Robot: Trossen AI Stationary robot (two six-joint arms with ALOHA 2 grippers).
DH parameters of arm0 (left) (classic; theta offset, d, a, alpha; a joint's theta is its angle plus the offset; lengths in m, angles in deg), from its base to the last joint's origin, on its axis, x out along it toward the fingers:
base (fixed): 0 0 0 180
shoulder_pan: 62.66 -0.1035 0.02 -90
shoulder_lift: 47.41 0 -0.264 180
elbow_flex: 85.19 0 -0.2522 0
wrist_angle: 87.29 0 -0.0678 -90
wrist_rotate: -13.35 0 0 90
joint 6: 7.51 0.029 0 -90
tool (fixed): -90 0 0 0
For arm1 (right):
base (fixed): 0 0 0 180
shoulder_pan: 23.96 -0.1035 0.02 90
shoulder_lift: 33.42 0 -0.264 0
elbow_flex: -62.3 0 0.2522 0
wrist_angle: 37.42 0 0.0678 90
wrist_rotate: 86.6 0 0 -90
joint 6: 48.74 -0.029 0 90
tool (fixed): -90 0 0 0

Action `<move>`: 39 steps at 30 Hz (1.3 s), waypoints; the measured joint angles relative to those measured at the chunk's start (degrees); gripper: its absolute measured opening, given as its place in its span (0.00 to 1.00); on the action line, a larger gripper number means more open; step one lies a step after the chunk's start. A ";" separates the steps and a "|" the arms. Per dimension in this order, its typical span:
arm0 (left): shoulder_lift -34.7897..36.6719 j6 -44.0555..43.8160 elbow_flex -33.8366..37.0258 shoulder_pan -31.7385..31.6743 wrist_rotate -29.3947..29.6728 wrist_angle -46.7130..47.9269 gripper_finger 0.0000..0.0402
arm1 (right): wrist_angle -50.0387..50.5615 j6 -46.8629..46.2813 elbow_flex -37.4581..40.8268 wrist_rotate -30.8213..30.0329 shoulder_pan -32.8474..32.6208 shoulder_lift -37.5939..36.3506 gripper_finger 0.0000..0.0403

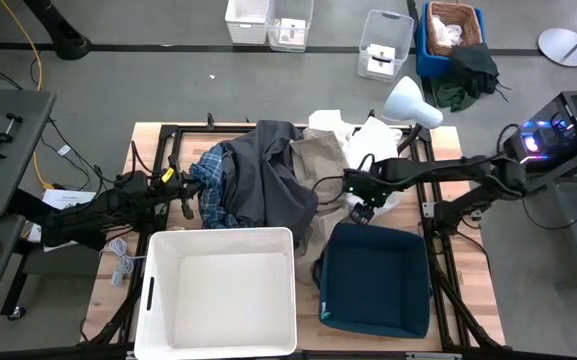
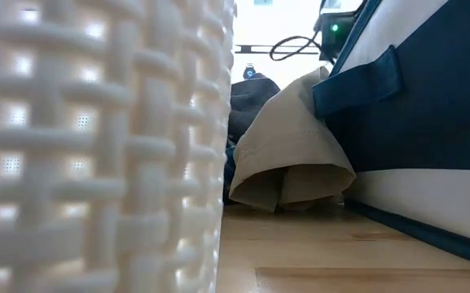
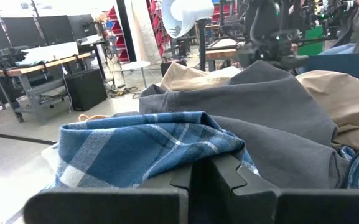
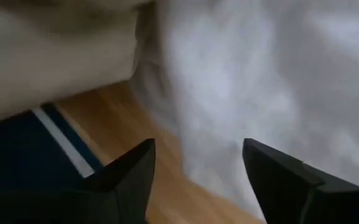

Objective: Sort clothes
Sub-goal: Put the white shirt into the blue laundry organizer

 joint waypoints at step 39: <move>-0.07 0.00 0.00 -0.02 0.02 0.00 0.04 | 25.33 -0.60 -34.58 -14.85 -0.95 -12.88 0.00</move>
